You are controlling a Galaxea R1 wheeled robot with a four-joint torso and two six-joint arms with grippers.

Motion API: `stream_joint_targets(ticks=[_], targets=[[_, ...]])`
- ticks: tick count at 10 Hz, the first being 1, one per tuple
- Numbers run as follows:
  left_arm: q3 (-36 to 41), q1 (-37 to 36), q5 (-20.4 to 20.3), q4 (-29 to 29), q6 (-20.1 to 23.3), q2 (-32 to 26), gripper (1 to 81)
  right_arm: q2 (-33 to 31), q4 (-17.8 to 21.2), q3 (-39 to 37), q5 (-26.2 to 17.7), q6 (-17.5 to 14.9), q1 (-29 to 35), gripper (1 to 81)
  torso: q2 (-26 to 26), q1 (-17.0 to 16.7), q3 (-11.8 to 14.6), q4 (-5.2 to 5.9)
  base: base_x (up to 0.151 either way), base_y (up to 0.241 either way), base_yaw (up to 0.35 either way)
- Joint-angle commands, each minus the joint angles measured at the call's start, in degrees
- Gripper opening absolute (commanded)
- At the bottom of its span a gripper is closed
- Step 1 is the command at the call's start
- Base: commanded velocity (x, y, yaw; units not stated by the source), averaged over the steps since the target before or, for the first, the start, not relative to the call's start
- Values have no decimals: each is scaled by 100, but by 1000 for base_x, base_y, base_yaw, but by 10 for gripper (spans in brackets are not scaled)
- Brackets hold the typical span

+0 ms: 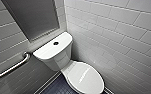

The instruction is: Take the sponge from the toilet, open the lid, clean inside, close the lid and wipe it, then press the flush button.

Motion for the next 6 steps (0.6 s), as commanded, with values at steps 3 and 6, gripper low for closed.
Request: stream_joint_targets(ticks=[3, 6], targets=[[371, -377, 533, 6, -175, -245, 811, 45, -212, 102, -19, -44, -384, 10, -286, 177, 2, -376, 0, 0, 0], [363, -886, 612, 6, -535, -289, 811, 116, -265, 120, -19, -53, -410, 10, -387, 238, 2, -870, 0, 0, 0]])
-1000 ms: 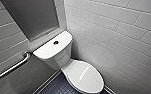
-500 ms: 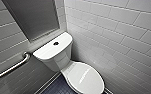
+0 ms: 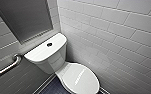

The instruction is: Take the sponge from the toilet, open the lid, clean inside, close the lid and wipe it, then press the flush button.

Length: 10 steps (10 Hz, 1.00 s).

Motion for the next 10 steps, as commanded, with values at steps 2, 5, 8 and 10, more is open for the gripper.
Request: stream_joint_targets(ticks=[2, 5, 8, 10], targets=[[185, -961, 854, 12, -545, -178, 811, -164, -146, 86, -452, -25, -77, 10, 0, 2, 2, -182, 0, 0, 0], [88, -1542, 1225, 3, -880, 6, 811, 29, -207, -203, -400, -25, -341, 10, 0, 2, 6, -370, 0, 0, 0], [-360, -1946, 1567, -181, -915, 516, 811, 548, -471, -863, 155, -16, -816, 10, 0, 2, 6, -370, 0, 0, 0], [-457, -2183, 1762, -234, -924, 780, 811, 733, -585, -959, 242, -25, -983, 10, 0, 2, 6, -372, 0, 0, 0]])
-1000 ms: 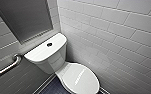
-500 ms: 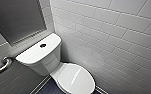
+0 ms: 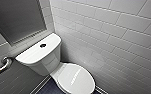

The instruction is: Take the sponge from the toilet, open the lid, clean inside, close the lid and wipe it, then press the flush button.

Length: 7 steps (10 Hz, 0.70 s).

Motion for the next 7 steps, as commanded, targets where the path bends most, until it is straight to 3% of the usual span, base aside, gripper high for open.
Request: stream_joint_targets(ticks=[1, 7], targets=[[55, -616, 515, -216, -41, 90, 811, 31, -356, -51, -186, -16, -369, 10, 0, 0, 0, 0, 0, 0, 0], [-278, -1056, 472, -779, -51, 696, 811, 383, -461, -340, -185, -25, -458, 10, 0, 2, 0, 0, 0, 0, 0]])
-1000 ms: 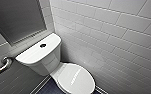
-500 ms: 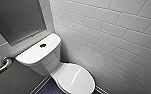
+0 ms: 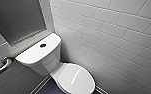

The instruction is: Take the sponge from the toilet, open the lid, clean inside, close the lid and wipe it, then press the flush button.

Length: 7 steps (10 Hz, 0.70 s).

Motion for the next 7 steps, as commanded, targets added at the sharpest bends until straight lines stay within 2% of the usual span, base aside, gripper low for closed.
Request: stream_joint_targets(ticks=[1, 7], targets=[[-183, -486, 201, -158, -21, 275, 811, 95, -258, -254, -430, -25, -236, 10, 0, 0, 0, 0, 0, 0, 0], [-298, -934, 201, -439, -285, 618, 811, 806, -292, -1061, -430, -16, -456, 10, 0, 0, 0, 0, 0, 0, 0]])
